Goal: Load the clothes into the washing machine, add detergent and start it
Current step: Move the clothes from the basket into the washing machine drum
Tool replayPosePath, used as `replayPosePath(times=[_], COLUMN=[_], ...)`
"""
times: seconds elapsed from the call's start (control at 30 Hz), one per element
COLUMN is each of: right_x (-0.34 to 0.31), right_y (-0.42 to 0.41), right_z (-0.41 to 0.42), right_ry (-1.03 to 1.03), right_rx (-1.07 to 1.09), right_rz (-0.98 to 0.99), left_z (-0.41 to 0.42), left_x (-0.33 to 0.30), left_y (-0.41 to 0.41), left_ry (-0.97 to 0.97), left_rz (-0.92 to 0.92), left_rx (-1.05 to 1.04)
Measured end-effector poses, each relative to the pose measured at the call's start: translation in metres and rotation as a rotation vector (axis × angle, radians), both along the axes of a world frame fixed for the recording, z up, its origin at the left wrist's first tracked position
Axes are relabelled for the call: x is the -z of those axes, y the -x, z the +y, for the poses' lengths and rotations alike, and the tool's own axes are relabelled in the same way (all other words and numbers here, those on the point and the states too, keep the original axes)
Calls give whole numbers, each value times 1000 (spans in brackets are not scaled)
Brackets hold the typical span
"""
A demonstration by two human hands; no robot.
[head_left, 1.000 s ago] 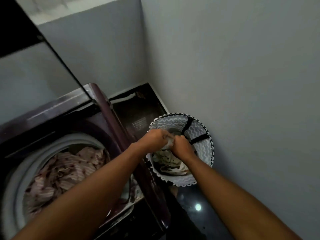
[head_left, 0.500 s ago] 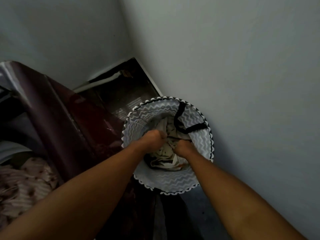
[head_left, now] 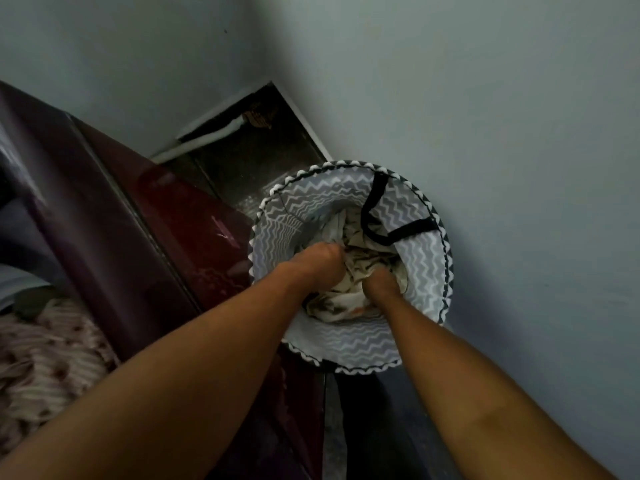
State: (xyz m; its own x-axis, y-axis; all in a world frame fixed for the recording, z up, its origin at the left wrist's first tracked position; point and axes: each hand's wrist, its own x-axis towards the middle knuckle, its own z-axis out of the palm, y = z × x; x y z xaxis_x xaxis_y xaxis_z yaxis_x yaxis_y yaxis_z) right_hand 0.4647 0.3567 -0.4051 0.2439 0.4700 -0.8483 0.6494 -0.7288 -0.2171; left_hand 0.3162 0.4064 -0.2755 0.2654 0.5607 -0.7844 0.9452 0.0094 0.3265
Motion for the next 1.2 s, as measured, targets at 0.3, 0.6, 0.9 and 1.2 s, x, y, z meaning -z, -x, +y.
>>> replayPosePath(times=[0.3,0.6,0.9,1.2], right_x=[-44,-7,-125,-237], right_y=[10,4,27,15], right_z=[33,-23,10,23], right_ry=[-44,14,-259,44], right_rx=[124,-103,202,270], right_rz=[7,-98,-126,429], left_z=[-6,5,0,-18], left_x=[-7,15,-4,-99], left_y=[-1,-4,-9,1], left_ry=[25,-26,48,-4], left_rz=[56,11,-27,-85], left_rx=[39,45,19,51])
